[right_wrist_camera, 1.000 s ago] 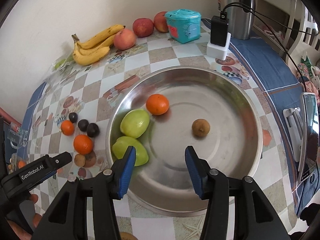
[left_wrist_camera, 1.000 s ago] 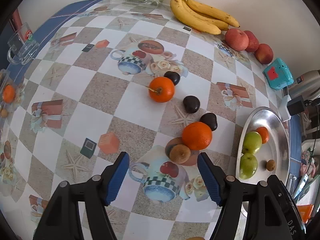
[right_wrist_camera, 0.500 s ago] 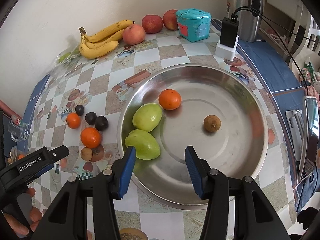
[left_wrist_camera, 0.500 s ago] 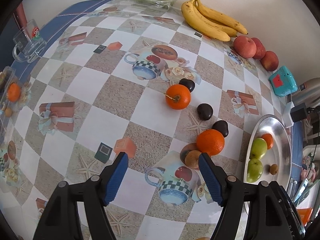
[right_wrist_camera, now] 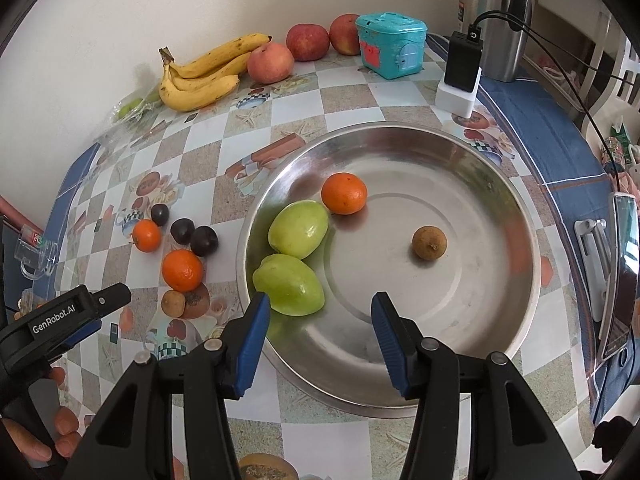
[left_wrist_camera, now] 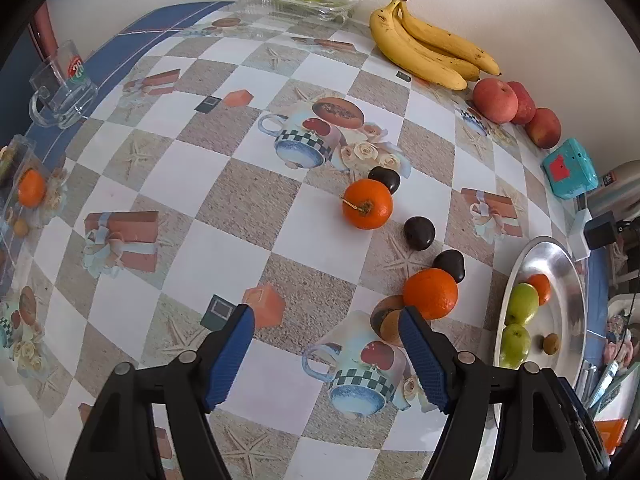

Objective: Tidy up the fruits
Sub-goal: 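Withdraw both open grippers from the bowl back over the loose fruits, then move the open left gripper toward the brown kiwi beside the orange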

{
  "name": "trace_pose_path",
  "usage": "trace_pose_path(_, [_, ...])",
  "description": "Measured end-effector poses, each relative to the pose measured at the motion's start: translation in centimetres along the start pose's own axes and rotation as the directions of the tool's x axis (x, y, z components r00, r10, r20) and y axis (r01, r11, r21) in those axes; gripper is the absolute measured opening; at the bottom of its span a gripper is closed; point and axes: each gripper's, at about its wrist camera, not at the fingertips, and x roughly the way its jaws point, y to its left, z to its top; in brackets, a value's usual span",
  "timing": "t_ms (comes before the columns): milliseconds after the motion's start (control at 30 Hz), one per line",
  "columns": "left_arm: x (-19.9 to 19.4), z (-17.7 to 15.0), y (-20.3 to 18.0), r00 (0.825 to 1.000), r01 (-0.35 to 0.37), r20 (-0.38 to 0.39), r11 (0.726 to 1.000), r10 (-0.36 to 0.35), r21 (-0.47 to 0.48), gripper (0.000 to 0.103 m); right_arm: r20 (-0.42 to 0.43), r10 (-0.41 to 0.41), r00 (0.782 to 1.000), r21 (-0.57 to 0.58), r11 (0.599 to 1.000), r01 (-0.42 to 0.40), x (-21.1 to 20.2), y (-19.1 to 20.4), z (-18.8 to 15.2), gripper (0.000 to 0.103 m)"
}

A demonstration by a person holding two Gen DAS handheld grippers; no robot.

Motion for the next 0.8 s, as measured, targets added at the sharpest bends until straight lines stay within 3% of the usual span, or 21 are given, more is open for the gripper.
trace_pose_path(100, [-0.1,0.1,0.0,1.0,-0.013,0.022,1.0,0.013,0.005,0.103,0.007,-0.004,1.0,-0.008,1.0,0.004,0.0,0.1,0.0,0.07])
trace_pose_path(267, [-0.7,0.3,0.1,0.997,-0.037,0.07,0.999,0.036,0.02,0.103,0.05,-0.001,0.999,-0.012,1.0,0.001,-0.4,0.1,0.1,0.094])
trace_pose_path(633, [-1.5,0.7,0.6,0.994,-0.049,0.099,0.999,0.047,0.02,0.103,0.089,-0.031,0.996,-0.037,0.999,0.034,-0.9,0.5,0.1,0.096])
trace_pose_path(800, [-2.4,1.1,0.6,0.986,-0.081,0.15,0.997,0.077,0.019,0.103,0.082,0.009,0.997,-0.055,0.998,-0.004,-0.8,1.4,0.1,0.096])
